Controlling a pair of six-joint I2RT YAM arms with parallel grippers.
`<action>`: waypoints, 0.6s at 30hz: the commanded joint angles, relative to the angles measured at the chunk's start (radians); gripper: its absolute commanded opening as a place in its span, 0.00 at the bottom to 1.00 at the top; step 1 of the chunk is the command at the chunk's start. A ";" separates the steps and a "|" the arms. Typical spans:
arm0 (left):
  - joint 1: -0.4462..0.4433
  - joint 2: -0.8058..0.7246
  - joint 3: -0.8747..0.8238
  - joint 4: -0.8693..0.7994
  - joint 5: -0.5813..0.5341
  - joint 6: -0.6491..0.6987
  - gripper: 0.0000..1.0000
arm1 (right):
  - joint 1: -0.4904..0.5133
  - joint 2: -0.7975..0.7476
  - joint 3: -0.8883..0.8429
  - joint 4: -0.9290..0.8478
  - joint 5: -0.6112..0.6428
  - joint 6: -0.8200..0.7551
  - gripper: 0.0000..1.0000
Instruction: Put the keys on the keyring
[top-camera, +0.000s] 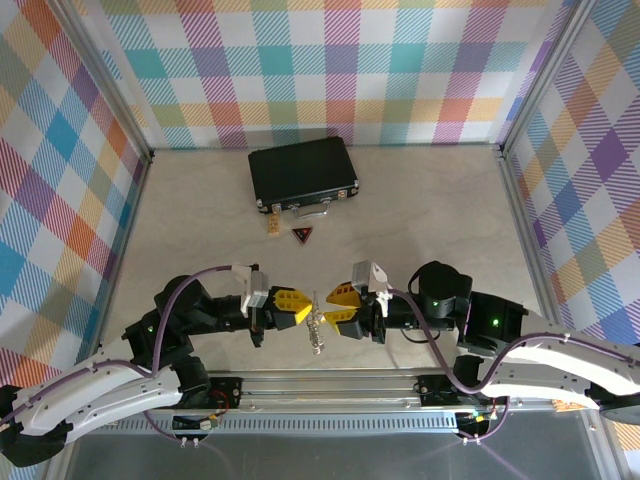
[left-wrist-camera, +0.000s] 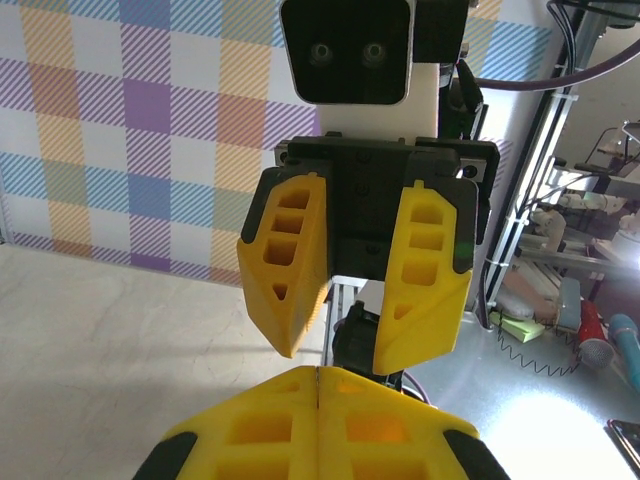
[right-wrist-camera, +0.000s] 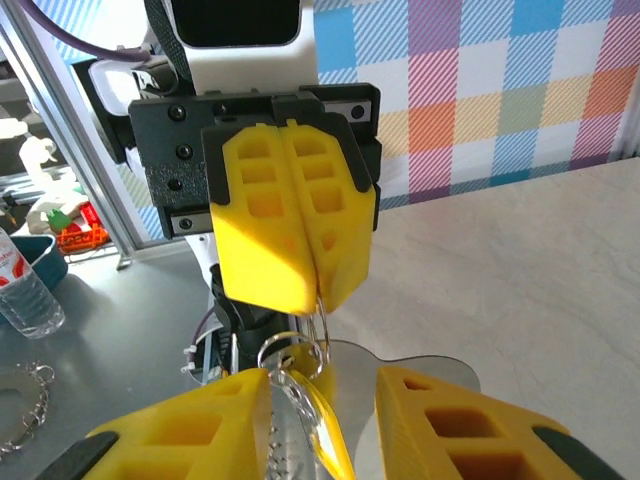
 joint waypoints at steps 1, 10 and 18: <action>-0.005 -0.003 0.018 0.050 0.027 -0.007 0.00 | -0.015 -0.005 -0.019 0.090 -0.046 0.036 0.31; -0.005 0.002 0.022 0.044 0.026 -0.006 0.00 | -0.025 0.036 -0.002 0.088 -0.102 0.039 0.29; -0.005 0.001 0.021 0.046 0.027 -0.006 0.00 | -0.036 0.047 -0.004 0.086 -0.101 0.049 0.27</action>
